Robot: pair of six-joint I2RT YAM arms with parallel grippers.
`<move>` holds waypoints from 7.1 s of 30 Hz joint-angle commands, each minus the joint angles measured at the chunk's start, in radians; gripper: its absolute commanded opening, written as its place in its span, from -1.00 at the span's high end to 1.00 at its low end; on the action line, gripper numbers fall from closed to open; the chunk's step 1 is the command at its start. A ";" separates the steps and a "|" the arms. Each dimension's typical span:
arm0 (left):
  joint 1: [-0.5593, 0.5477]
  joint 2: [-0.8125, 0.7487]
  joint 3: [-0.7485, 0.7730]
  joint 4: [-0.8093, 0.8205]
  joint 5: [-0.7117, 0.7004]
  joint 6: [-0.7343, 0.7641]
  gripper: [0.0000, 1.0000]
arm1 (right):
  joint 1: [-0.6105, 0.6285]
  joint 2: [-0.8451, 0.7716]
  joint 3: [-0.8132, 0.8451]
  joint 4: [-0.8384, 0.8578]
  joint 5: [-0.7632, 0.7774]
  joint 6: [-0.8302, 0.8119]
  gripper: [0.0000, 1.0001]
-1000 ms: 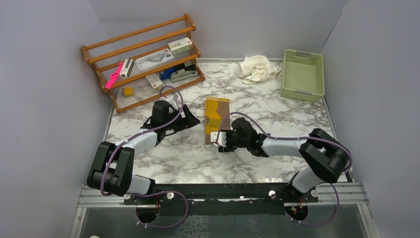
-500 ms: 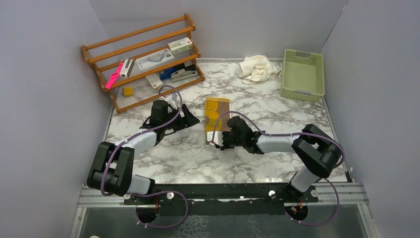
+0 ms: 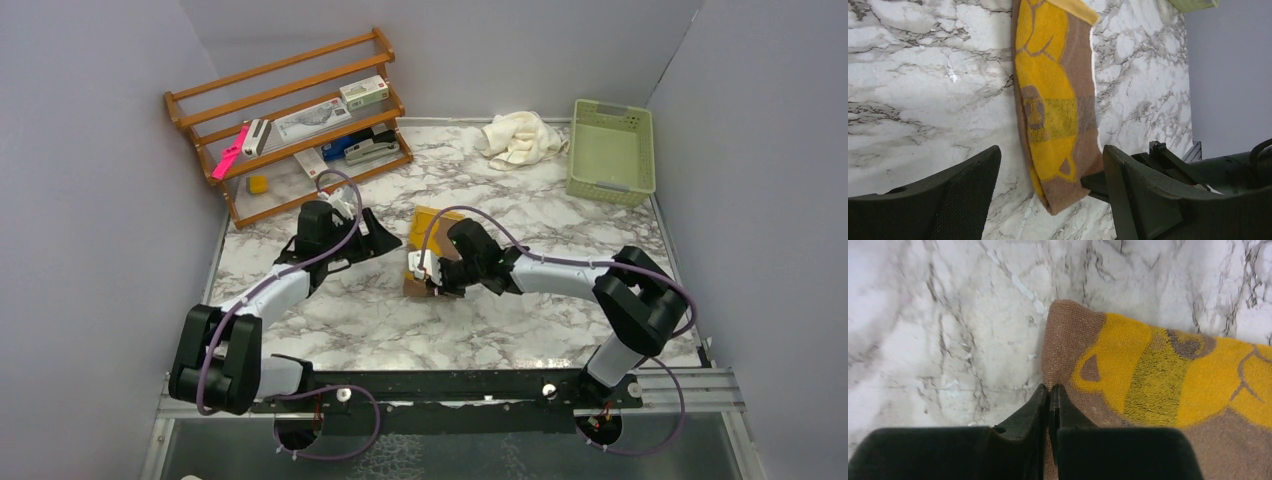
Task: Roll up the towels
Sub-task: Roll the towel at the center of the board.
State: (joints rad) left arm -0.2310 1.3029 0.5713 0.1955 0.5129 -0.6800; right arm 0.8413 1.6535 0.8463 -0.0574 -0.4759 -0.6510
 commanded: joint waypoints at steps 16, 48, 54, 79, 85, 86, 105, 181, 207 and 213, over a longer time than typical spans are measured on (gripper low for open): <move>0.005 -0.186 -0.122 0.058 0.125 -0.052 -0.55 | -0.170 0.315 0.429 -0.380 -0.503 0.313 0.98; -0.152 0.102 -0.143 0.492 0.248 -0.188 1.00 | -0.266 0.502 0.414 -0.110 -0.523 0.639 0.98; -0.159 0.208 -0.156 0.545 0.163 -0.191 1.00 | -0.268 0.501 0.403 -0.088 -0.527 0.654 0.98; -0.080 0.667 -0.278 1.166 0.096 -0.441 1.00 | -0.268 0.173 0.217 0.074 -0.240 0.609 0.46; -0.080 0.643 -0.286 1.103 0.066 -0.390 1.00 | -0.160 -0.189 -0.058 0.334 0.032 0.350 -0.29; -0.080 0.636 -0.285 1.088 0.059 -0.382 1.00 | -0.116 -0.226 -0.090 0.345 0.092 0.282 -0.32; -0.080 0.575 -0.250 0.915 -0.008 -0.301 1.00 | 0.151 0.000 -0.104 0.291 0.482 -0.055 -0.18; -0.277 0.182 -0.107 0.380 -0.164 -0.091 1.00 | -0.368 0.347 -0.077 0.591 -0.600 1.448 0.94; -0.278 0.425 -0.066 0.384 -0.203 -0.019 1.00 | -0.252 0.032 0.221 -0.227 0.155 0.714 0.19; -0.277 0.417 -0.067 0.382 -0.199 -0.018 1.00 | -0.221 -0.138 0.132 -0.105 0.334 0.551 0.18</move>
State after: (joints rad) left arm -0.5064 1.6878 0.5213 0.6735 0.3481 -0.7403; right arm 0.6098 1.6459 1.0386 -0.2245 -0.3321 0.0669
